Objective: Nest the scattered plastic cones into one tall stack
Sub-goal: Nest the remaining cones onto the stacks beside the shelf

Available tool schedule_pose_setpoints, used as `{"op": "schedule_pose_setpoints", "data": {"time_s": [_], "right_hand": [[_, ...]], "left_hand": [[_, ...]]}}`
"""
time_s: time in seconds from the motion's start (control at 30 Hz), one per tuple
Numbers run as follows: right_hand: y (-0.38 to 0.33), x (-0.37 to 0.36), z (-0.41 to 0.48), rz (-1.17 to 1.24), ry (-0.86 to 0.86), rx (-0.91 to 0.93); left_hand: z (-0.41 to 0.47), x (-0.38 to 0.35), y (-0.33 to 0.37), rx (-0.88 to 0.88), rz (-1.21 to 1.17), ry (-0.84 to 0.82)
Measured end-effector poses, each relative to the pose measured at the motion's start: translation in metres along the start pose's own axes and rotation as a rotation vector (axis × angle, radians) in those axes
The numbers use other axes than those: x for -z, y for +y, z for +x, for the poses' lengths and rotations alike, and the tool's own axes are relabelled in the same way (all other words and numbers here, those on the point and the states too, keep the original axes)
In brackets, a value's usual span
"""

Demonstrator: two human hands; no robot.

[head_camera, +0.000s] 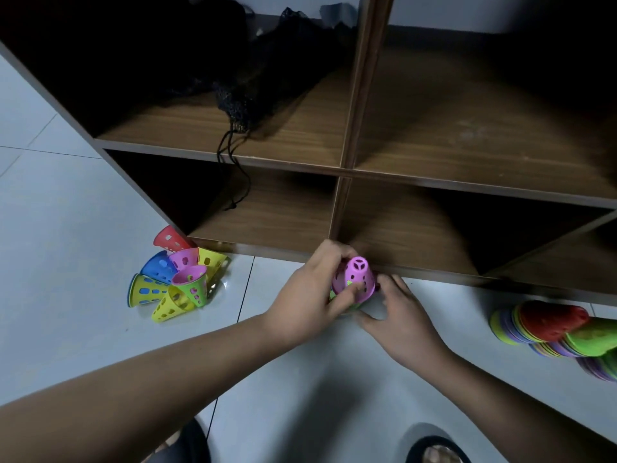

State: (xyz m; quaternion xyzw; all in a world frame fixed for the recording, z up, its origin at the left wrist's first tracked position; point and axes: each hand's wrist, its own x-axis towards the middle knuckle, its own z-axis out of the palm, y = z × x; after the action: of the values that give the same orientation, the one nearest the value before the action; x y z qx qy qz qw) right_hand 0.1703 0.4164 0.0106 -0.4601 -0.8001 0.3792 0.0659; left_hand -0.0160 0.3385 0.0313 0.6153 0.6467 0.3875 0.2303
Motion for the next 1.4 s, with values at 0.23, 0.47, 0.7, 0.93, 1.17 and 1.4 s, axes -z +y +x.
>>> {"op": "schedule_pose_setpoints", "data": {"time_s": [0.23,0.47,0.7,0.93,1.17,1.4], "right_hand": [[-0.011,0.017,-0.003,0.142,0.222,0.049],[-0.075,0.022,-0.001,0.104,0.245,0.399],[-0.130,-0.047,0.023,-0.098,0.086,0.653],[-0.148,-0.146,0.069,-0.213,-0.137,0.680],[-0.162,-0.206,0.101,-0.410,-0.327,0.724],[-0.163,-0.226,0.107,-0.410,-0.326,0.693]], "left_hand": [[-0.011,-0.004,-0.026,0.002,0.076,-0.081],[-0.054,0.045,-0.077,0.081,0.213,-0.060],[-0.106,0.112,-0.143,0.251,0.399,0.064],[-0.166,0.158,-0.189,0.439,0.449,0.134],[-0.198,0.168,-0.216,0.520,0.401,0.043],[-0.204,0.158,-0.221,0.489,0.374,-0.020]]}}
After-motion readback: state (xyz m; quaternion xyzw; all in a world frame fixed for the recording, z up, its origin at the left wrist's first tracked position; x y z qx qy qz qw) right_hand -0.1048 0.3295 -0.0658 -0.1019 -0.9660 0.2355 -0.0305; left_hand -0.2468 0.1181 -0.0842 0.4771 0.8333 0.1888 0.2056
